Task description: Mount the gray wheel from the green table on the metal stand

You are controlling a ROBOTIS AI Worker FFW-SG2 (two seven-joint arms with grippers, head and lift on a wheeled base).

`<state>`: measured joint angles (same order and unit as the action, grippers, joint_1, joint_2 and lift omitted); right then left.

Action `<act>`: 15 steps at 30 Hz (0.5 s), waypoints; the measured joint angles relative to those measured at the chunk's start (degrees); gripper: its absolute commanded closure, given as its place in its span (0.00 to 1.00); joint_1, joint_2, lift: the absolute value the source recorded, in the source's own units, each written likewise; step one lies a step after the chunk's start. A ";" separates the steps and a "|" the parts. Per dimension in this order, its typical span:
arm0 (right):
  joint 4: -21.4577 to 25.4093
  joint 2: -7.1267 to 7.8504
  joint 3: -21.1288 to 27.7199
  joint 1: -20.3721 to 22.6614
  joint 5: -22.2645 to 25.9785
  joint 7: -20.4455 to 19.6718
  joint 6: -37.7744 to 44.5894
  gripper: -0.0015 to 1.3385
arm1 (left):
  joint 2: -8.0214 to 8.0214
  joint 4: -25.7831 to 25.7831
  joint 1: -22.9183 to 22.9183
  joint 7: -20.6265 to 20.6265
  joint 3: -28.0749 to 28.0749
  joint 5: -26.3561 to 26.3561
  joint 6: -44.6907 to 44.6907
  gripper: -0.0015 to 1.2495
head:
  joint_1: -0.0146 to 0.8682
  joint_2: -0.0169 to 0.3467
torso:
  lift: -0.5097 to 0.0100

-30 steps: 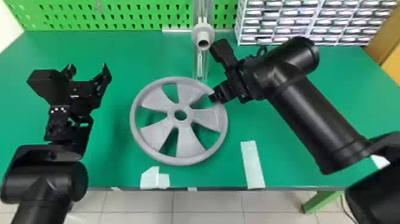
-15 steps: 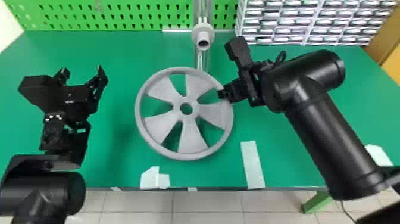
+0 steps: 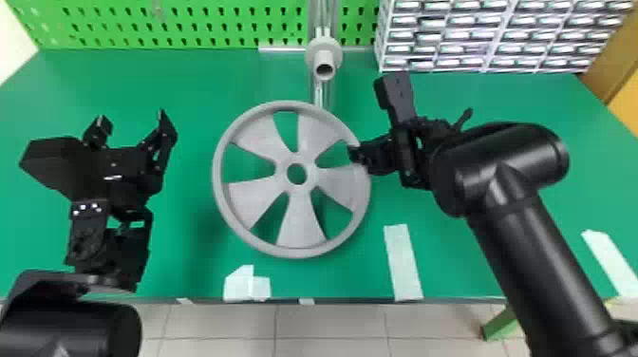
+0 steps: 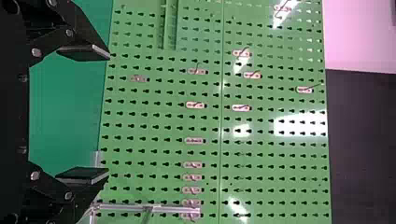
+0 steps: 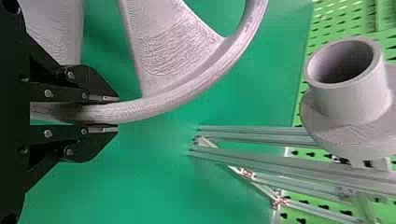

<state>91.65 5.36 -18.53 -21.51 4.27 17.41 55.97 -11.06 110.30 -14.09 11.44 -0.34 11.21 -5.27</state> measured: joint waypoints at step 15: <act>5.65 1.32 2.66 10.59 -2.95 -1.39 -16.83 0.81 | -0.01 4.83 -1.85 3.29 0.83 0.56 0.52 0.31 | 1.00 0.19 | 0.79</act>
<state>97.30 6.68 -15.86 -10.92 1.32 16.01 39.14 -11.07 115.12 -15.93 14.73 0.49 11.77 -4.75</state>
